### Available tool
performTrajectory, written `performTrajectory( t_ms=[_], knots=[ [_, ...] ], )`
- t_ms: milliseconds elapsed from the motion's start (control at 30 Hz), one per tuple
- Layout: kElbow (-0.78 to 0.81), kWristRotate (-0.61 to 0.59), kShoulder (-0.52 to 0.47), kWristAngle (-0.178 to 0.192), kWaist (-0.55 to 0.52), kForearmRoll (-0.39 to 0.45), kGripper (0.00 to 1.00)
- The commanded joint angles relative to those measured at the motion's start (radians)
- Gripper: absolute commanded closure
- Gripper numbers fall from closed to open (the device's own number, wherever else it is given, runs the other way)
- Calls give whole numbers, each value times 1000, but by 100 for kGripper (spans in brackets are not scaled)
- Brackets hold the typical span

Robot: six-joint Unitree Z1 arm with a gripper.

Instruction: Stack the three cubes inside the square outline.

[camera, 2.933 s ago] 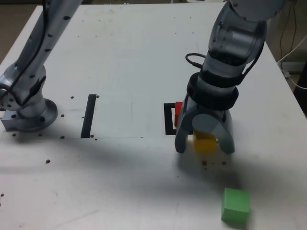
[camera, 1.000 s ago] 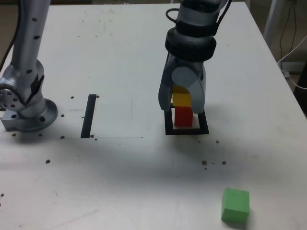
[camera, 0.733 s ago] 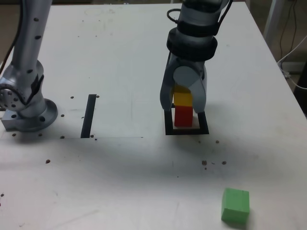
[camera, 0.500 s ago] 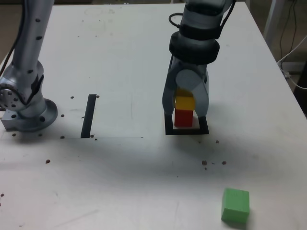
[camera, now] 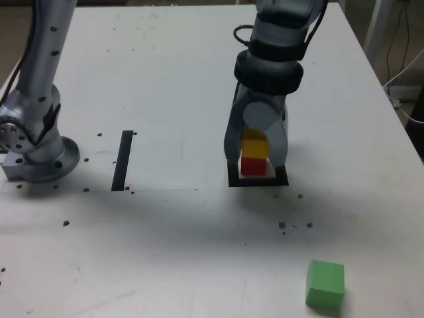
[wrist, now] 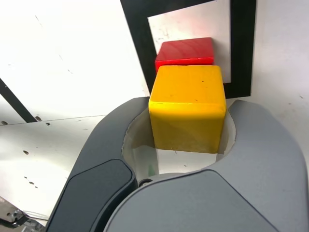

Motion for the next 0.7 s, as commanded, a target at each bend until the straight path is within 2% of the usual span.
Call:
performTrajectory(
  t_ms=[0,133,200,267,433,500,667],
  knots=[
    [7,2,4,-3,3,-4,74],
    [13,2,4,-4,5,-6,74],
    [13,3,4,-5,5,-8,70],
    [14,6,4,-5,5,-13,56],
    [23,17,3,-10,6,-30,5],
    [28,18,2,-10,6,-35,1],
    [47,17,-9,-4,6,-51,0]
  ],
)
